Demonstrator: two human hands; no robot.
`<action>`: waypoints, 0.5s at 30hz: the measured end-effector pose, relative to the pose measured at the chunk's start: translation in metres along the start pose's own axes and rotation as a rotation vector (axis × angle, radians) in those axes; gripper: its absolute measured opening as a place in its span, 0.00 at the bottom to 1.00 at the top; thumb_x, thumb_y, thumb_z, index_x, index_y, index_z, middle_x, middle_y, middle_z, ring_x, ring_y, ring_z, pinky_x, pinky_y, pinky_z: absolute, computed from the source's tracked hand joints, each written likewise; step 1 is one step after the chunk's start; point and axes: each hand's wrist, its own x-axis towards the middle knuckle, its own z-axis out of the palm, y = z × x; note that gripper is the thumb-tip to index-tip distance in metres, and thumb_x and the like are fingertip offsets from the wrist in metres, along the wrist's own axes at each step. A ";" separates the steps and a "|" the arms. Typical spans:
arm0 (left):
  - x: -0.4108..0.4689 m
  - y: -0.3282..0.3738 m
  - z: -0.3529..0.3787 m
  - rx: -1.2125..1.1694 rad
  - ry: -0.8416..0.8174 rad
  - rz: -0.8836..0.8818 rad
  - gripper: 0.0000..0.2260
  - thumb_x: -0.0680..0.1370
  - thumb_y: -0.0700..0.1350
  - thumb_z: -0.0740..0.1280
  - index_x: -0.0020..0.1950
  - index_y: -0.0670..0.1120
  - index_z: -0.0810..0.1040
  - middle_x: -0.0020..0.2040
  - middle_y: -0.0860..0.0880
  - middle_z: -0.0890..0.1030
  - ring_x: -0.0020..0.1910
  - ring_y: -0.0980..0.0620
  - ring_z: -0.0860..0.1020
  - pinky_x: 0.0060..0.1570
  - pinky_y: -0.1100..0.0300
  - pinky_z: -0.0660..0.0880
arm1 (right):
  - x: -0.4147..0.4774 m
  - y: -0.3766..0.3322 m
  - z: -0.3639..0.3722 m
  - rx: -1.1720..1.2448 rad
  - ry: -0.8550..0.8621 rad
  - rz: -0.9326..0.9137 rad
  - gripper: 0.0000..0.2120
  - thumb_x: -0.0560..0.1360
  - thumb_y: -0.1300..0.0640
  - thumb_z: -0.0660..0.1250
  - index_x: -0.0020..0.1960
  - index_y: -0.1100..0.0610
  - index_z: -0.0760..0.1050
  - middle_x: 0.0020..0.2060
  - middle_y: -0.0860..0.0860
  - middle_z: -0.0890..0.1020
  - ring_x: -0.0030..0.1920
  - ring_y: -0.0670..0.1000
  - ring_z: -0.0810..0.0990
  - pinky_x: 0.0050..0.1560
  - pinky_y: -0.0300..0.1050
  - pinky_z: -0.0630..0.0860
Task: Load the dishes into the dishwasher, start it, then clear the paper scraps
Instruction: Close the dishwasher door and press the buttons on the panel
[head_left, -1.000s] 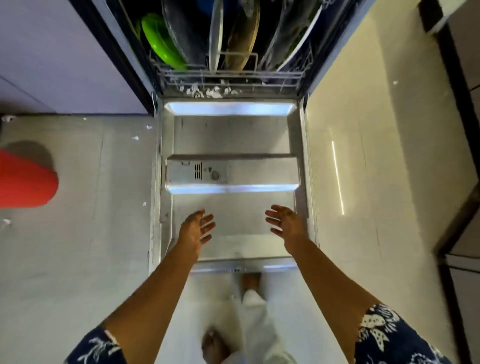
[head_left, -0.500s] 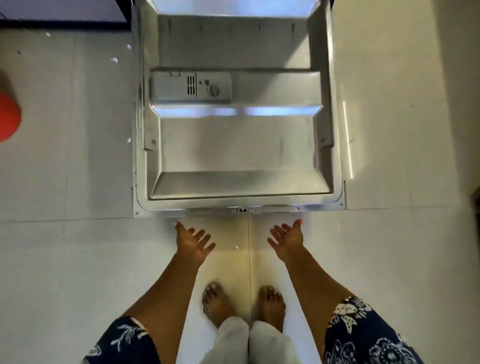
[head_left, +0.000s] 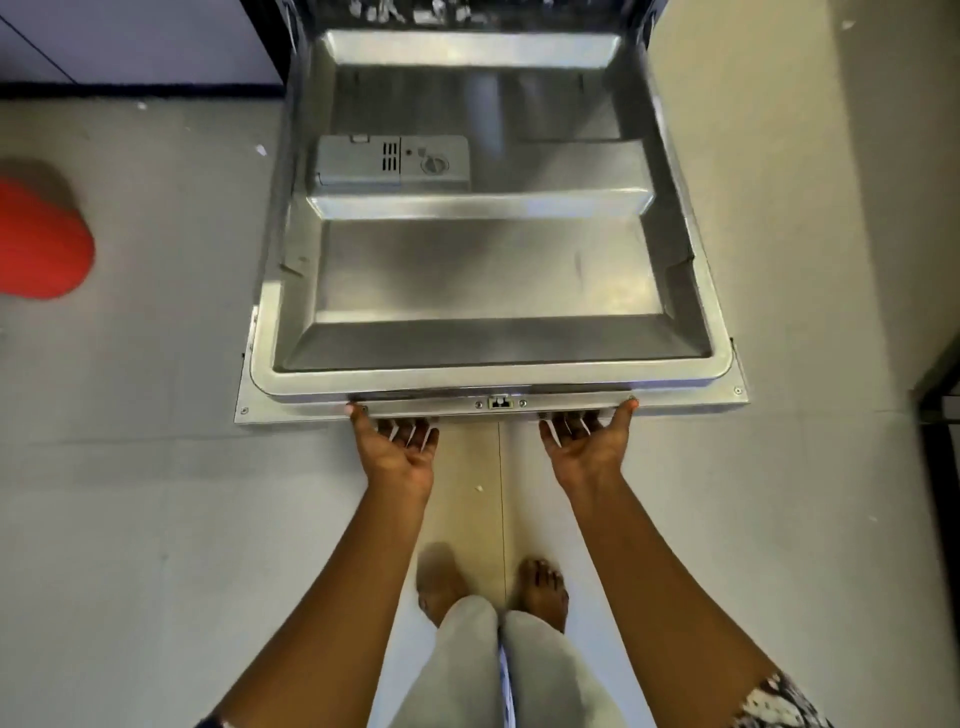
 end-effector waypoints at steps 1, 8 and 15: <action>-0.026 0.009 0.010 0.019 -0.008 0.028 0.25 0.76 0.61 0.63 0.65 0.45 0.71 0.61 0.42 0.76 0.55 0.43 0.77 0.60 0.48 0.72 | -0.025 -0.011 0.012 -0.023 -0.003 -0.024 0.31 0.74 0.35 0.60 0.68 0.55 0.69 0.60 0.57 0.78 0.57 0.58 0.78 0.59 0.56 0.73; -0.187 0.090 0.120 0.304 -0.154 0.195 0.14 0.79 0.47 0.66 0.63 0.45 0.72 0.59 0.44 0.77 0.55 0.44 0.77 0.59 0.51 0.73 | -0.179 -0.109 0.133 -0.190 -0.099 -0.145 0.14 0.78 0.52 0.63 0.61 0.57 0.73 0.59 0.57 0.77 0.50 0.54 0.79 0.54 0.49 0.74; -0.268 0.158 0.236 0.661 -0.355 0.554 0.18 0.76 0.42 0.69 0.66 0.42 0.73 0.55 0.46 0.79 0.52 0.48 0.79 0.50 0.55 0.77 | -0.249 -0.178 0.257 -0.337 -0.264 -0.395 0.18 0.78 0.68 0.58 0.67 0.67 0.66 0.46 0.57 0.77 0.41 0.49 0.76 0.41 0.39 0.78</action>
